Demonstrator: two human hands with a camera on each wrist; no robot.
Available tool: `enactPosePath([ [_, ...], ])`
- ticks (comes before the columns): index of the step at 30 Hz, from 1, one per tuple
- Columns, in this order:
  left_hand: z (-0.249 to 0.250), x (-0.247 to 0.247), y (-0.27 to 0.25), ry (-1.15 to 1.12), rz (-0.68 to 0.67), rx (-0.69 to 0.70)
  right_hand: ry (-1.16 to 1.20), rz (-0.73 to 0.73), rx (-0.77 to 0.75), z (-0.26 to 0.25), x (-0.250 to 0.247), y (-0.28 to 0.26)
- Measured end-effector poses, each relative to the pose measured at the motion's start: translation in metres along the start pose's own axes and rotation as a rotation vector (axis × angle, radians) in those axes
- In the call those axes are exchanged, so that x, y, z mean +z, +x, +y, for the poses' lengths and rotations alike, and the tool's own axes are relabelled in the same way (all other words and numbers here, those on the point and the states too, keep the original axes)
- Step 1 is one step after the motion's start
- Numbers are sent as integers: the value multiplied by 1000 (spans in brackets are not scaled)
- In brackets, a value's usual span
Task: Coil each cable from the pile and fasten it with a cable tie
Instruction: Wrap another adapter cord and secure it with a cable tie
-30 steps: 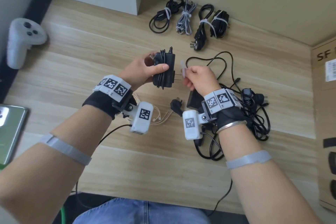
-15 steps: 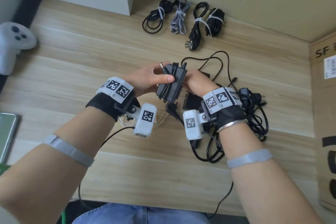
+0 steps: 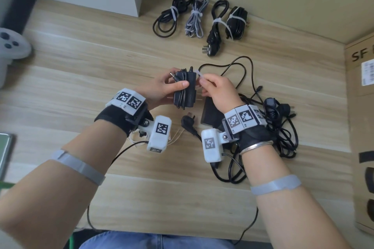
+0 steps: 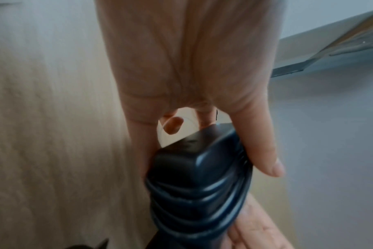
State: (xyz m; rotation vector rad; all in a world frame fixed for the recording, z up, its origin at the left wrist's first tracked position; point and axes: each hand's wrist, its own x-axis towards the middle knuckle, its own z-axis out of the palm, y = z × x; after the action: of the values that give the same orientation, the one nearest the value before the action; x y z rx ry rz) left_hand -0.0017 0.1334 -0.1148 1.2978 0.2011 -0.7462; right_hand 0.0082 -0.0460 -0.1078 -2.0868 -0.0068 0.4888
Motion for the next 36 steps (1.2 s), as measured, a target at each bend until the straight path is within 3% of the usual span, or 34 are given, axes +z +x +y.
enactPosePath([
  [7,-1,2,6,119,43,-2,80,117,-18,7,2,-4],
  [11,-5,7,13,369,139,31,-36,122,-44,8,1,-9],
  [14,-14,9,18,610,256,140,-128,126,-128,6,6,-12],
  [20,-18,12,19,853,395,227,-147,101,-153,12,11,-12],
  [28,-27,7,23,782,468,241,-167,13,-183,7,16,-10],
  [36,-25,-2,22,631,389,206,-239,-5,-94,0,21,0],
])
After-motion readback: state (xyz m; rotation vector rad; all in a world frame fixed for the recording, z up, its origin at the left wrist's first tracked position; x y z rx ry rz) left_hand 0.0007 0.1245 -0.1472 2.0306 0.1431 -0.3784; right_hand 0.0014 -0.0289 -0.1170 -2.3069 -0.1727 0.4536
